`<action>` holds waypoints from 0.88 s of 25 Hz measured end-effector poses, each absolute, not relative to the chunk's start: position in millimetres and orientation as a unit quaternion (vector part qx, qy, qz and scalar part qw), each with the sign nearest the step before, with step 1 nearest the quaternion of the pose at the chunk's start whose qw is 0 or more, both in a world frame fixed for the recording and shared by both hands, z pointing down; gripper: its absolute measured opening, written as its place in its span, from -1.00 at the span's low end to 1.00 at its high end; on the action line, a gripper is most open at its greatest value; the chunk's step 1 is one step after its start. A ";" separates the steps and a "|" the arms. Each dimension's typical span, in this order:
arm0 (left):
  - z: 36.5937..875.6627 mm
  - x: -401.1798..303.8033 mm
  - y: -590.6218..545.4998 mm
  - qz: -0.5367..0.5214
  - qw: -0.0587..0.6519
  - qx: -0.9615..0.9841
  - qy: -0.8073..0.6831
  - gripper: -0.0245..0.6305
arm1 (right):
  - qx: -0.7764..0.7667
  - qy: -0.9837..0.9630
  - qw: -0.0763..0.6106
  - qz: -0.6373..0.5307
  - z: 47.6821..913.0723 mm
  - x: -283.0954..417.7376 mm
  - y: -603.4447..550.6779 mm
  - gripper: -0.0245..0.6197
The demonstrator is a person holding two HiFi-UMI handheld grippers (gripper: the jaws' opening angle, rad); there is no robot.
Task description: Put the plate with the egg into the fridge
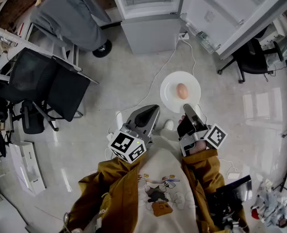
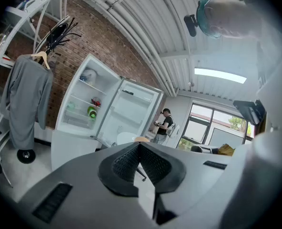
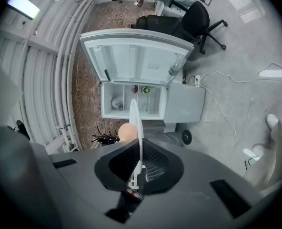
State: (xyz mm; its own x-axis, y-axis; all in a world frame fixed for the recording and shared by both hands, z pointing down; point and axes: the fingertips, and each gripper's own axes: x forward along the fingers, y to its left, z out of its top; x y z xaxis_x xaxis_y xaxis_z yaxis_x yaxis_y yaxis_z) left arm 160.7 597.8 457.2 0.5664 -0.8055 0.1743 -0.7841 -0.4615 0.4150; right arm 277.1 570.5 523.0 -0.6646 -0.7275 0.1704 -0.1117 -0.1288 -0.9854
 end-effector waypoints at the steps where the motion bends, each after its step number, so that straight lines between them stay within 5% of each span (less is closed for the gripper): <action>1: 457.9 163.4 597.2 -0.022 0.230 0.853 -0.467 -0.91 | -0.335 0.618 0.231 -0.672 522.9 279.0 569.2 -0.87; 22: 481.2 214.5 563.9 -0.035 0.249 0.813 -0.525 -0.91 | -0.261 0.625 0.228 -0.699 527.1 326.0 524.7 -0.87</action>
State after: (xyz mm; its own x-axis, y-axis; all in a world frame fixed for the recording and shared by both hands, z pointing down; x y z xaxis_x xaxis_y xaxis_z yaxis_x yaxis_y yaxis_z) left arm 214.5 563.9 481.2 0.4471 -0.8707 0.2050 -0.8361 -0.3253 0.4417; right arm 326.0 524.7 527.1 -0.7590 -0.6462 0.0795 -0.0075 -0.1134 -0.9935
